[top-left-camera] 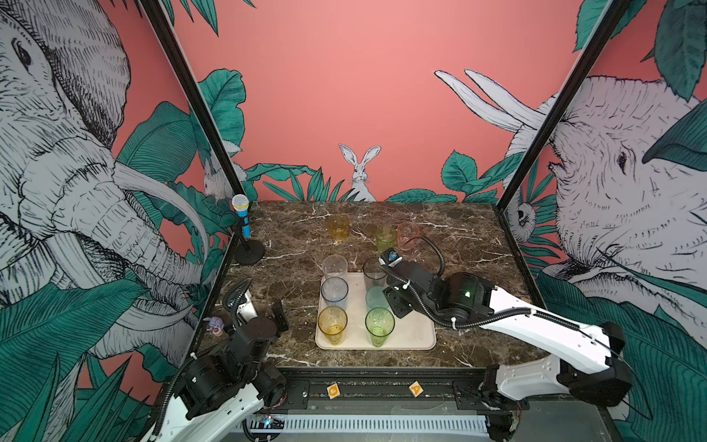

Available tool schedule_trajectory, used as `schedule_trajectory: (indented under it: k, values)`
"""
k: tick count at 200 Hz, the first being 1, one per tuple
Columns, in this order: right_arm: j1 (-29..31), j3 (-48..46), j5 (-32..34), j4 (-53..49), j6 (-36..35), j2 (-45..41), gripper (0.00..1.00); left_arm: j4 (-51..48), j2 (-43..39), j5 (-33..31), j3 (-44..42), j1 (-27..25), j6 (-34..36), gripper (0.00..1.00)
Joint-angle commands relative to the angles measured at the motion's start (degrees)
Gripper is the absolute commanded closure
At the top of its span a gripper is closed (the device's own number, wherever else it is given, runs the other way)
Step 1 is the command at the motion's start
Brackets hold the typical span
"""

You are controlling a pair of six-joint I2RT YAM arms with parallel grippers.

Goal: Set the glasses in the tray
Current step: 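Open the right gripper to release the tall green cup, then raise the right gripper and move it toward the far yellow cup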

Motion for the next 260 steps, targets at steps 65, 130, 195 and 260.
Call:
schedule_trajectory:
  k: [65, 130, 195, 260]
  values:
    - [-8.8, 7.7, -1.2, 0.0, -7.8, 0.3, 0.44, 0.7, 1.1, 0.5, 1.9, -0.2, 3.3, 0.05]
    - [-15.5, 16.0, -6.2, 1.0, -12.0, 6.0, 0.43, 0.9, 1.4, -2.0, 4.0, -0.2, 6.3, 0.03]
    - [-18.1, 24.2, -7.6, 5.5, -15.8, 14.5, 0.42, 3.1, 3.3, 1.8, 7.1, -0.2, 6.2, 0.03]
    - [-20.5, 37.7, -11.3, 4.4, -16.5, 29.6, 0.41, 3.7, 5.8, 1.5, 9.3, -0.2, 6.4, 0.02]
